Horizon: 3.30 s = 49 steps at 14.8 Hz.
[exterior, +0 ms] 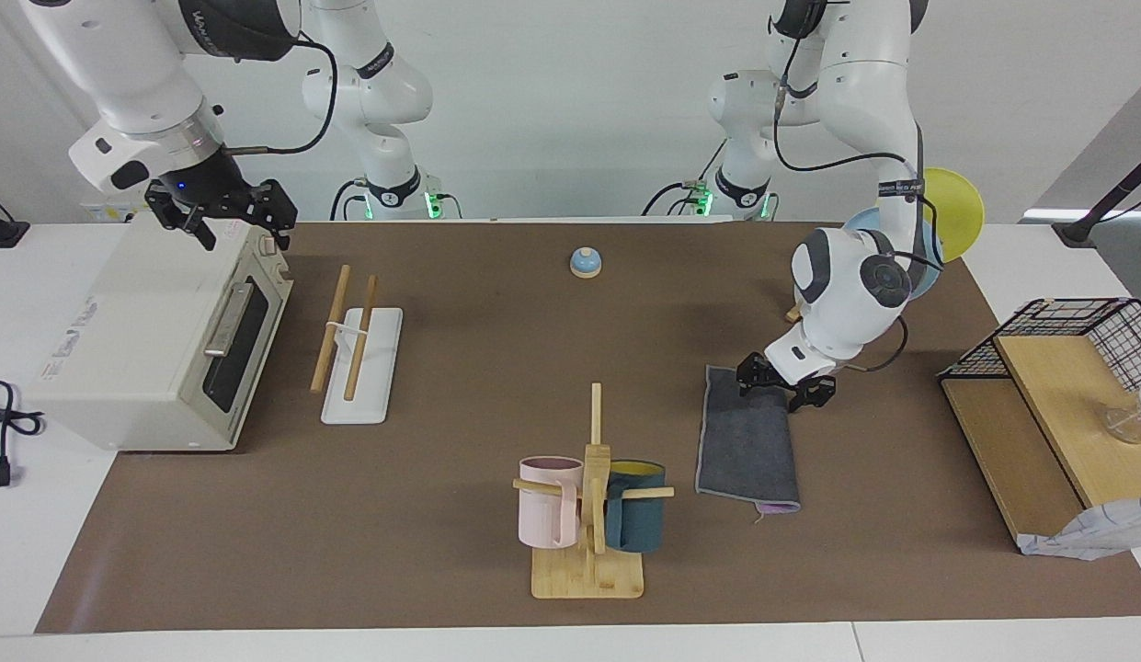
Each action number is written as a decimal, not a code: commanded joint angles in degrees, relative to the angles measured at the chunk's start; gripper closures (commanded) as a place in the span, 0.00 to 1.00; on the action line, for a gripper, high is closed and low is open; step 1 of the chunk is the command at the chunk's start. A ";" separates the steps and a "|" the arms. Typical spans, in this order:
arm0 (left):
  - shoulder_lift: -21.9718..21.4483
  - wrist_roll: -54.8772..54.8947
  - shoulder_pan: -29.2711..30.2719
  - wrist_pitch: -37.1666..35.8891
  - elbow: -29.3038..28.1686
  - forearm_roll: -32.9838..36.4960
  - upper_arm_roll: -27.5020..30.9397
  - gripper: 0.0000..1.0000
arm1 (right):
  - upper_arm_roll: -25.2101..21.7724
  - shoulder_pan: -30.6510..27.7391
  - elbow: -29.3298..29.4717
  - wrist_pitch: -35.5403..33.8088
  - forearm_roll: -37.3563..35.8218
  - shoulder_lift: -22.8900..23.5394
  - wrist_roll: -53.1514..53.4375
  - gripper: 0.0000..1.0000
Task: Fold towel and hang on rack
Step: 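Raise the hanging towel higher with the left gripper, then carry the towel to mid-table while the right gripper reaches toward it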
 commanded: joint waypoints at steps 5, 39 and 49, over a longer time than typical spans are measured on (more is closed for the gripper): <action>-0.16 1.60 0.52 0.37 -0.55 -1.15 0.31 0.83 | 0.54 -0.86 -0.92 -0.53 -0.02 -1.01 -0.49 0.00; -13.52 -110.06 2.55 -15.37 17.91 -18.64 -13.12 1.00 | 1.94 1.95 -1.01 -1.14 -0.11 -1.19 -1.19 0.00; -15.89 -140.76 -5.52 -0.88 14.84 -20.75 -19.37 1.00 | 2.65 6.86 -19.80 18.87 32.14 -8.39 44.83 0.00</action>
